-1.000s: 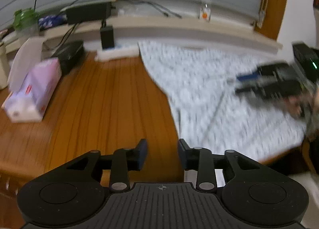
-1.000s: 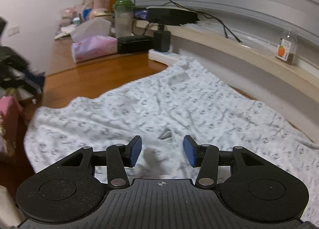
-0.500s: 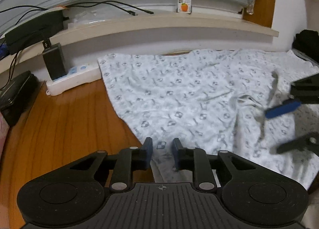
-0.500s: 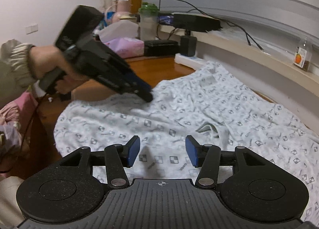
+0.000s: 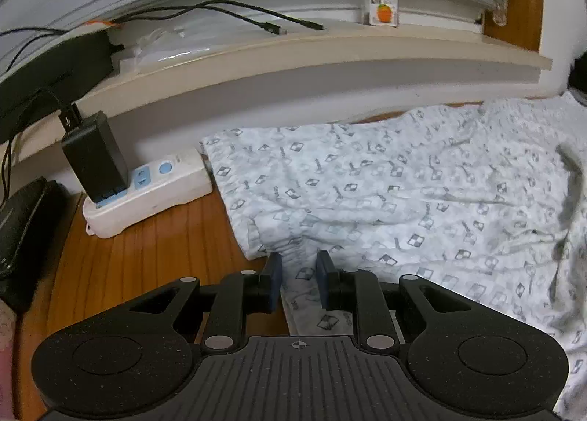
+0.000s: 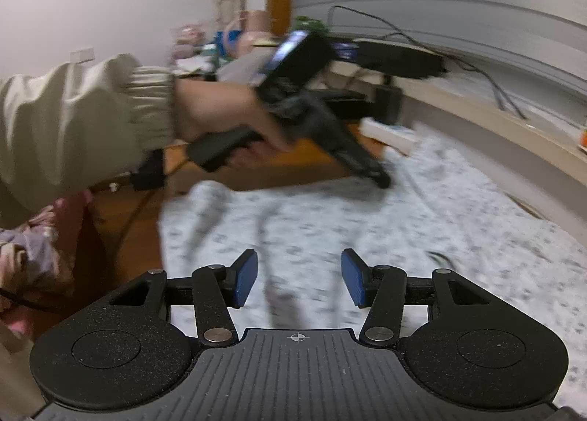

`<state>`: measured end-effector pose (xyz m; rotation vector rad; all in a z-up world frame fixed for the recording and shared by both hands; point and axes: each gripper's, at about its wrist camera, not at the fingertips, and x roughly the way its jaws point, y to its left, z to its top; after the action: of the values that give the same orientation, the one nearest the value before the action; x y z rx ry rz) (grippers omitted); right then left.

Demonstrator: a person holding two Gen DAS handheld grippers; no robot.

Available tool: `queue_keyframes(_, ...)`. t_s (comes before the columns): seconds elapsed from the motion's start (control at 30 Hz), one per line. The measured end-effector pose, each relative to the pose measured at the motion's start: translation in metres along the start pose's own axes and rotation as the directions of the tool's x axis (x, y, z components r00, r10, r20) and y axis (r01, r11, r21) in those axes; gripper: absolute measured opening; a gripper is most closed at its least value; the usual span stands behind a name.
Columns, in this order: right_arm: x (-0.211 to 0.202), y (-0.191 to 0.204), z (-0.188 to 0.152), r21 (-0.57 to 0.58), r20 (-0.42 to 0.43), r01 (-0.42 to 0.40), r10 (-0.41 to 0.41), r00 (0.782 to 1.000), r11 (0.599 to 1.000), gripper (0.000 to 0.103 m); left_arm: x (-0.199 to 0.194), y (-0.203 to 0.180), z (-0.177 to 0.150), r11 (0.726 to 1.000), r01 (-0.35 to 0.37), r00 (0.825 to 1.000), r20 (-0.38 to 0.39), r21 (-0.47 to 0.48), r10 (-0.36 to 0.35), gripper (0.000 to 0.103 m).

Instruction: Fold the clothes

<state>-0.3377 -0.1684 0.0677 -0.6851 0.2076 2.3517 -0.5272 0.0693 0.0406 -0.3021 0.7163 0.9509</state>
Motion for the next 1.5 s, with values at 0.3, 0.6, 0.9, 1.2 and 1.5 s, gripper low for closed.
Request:
queue_keyframes(0.3, 0.055, 0.050, 0.014, -0.125, -0.042, -0.111, 0.106, 0.993, 0.986, 0.051, -0.006, 0.004, -0.007, 1.000, -0.008, 1.000, 0.012, -0.030, 0.008, 0.026)
queue_keyframes(0.6, 0.077, 0.073, 0.008, -0.281, -0.056, -0.035, 0.020, 0.998, 0.959, 0.055, -0.005, 0.004, -0.004, 0.999, -0.007, 1.000, -0.010, -0.034, 0.007, 0.026)
queue_keyframes(0.9, 0.085, 0.086, -0.006, -0.378, -0.018, 0.046, -0.057, 0.998, 0.925, 0.053, -0.006, 0.005, -0.005, 0.998, -0.014, 1.000, -0.012, -0.057, 0.013, 0.026)
queue_keyframes(1.2, 0.067, 0.067, 0.002, -0.287, 0.009, -0.028, 0.032, 0.999, 0.958, 0.005, -0.024, 0.012, -0.009, 0.993, -0.001, 1.000, -0.027, -0.116, -0.002, 0.029)
queue_keyframes(1.5, 0.026, 0.058, 0.023, -0.182, 0.024, -0.262, 0.271, 0.962, 0.948, 0.005, -0.042, 0.009, -0.028, 0.990, 0.050, 0.999, 0.008, -0.135, -0.049, 0.028)
